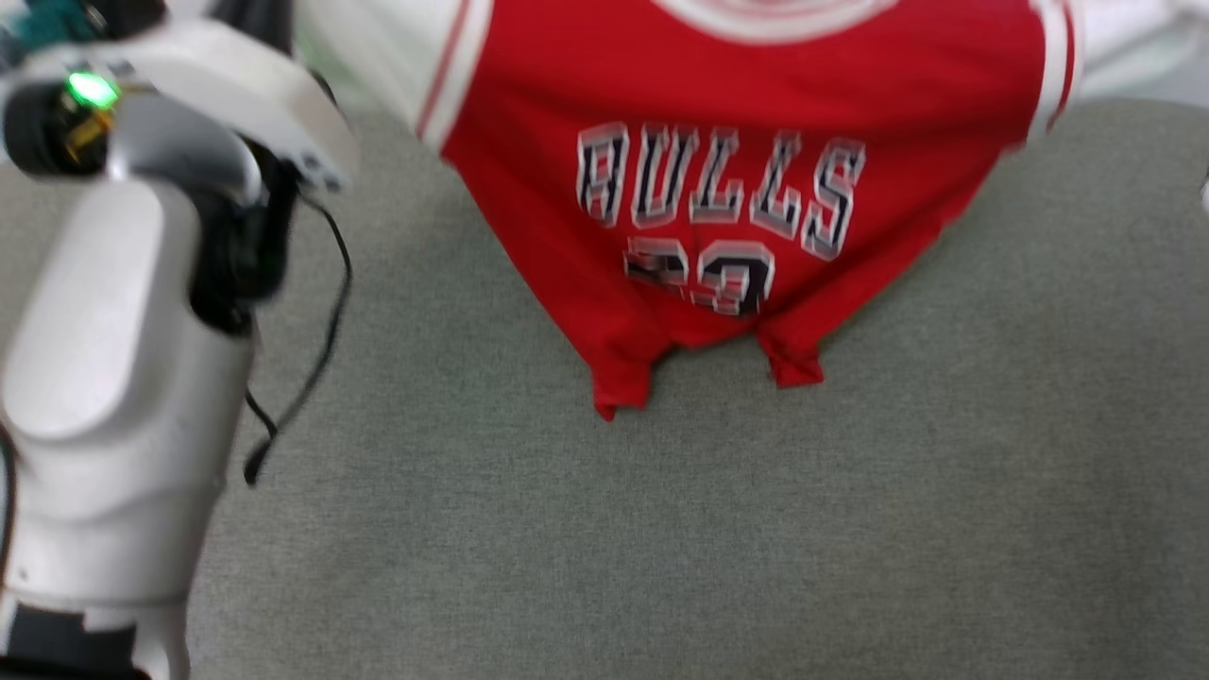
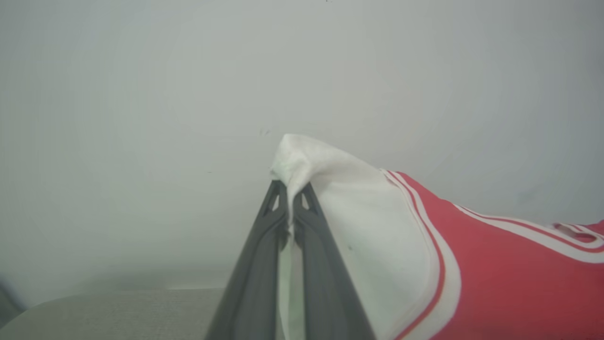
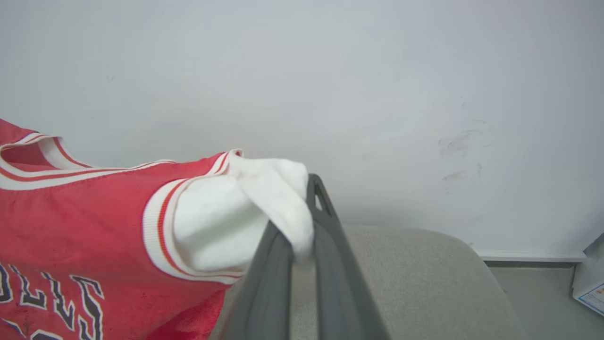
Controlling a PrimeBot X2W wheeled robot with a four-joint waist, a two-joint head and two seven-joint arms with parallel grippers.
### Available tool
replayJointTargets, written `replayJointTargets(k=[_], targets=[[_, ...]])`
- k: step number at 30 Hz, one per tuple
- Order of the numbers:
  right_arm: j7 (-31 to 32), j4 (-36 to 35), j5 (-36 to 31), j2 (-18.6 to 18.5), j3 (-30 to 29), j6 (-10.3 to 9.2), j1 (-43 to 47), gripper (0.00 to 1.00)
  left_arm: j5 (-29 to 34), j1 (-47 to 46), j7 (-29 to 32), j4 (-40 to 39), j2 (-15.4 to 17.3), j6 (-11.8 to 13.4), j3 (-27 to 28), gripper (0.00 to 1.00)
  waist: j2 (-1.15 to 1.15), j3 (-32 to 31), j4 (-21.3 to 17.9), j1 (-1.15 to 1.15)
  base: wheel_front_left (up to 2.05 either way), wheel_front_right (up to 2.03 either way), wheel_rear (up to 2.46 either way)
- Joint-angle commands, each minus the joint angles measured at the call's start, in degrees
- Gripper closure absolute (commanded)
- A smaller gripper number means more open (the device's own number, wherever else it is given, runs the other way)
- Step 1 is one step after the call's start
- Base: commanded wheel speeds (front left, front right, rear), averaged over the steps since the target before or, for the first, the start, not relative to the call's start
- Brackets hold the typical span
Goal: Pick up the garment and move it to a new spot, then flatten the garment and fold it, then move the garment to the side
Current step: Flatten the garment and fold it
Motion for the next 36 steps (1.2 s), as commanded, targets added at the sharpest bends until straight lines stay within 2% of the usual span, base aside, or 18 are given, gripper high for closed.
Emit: replayJointTargets(k=[1,12,21,28,36], targets=[[-0.8,0.6,0.3,-0.3,0.2,-0.04,-2.3,1.00,0.4,-1.9,-0.7,0.9,0.1,-0.2,0.3,1.00,0.00,1.6,0.3,0.00,0.00,0.00,0.00],[-11.2,9.3,0.7,-0.6,3.5,-0.04,-28.2,1.00,2.0,-25.5,-10.6,11.6,0.7,-2.8,3.7,1.00,0.00,12.9,-0.9,0.00,0.00,0.00,0.00],[-18.6,16.9,1.3,-1.1,7.2,-0.04,-44.9,1.00,3.2,-40.0,-14.7,17.6,1.8,-4.6,4.3,1.00,0.00,20.3,-2.2,0.00,0.00,0.00,0.00],[-22.6,22.6,2.7,-0.5,11.0,-0.04,-51.5,1.00,3.6,-44.0,-16.7,20.8,1.1,-5.2,3.5,1.00,0.00,25.7,-2.3,0.00,0.00,0.00,0.00],[-25.8,32.0,5.5,1.0,16.9,-0.04,-52.5,1.00,2.3,-40.8,-19.2,26.5,-1.2,-6.4,3.1,1.00,0.00,29.1,-1.7,0.00,0.00,0.00,0.00]])
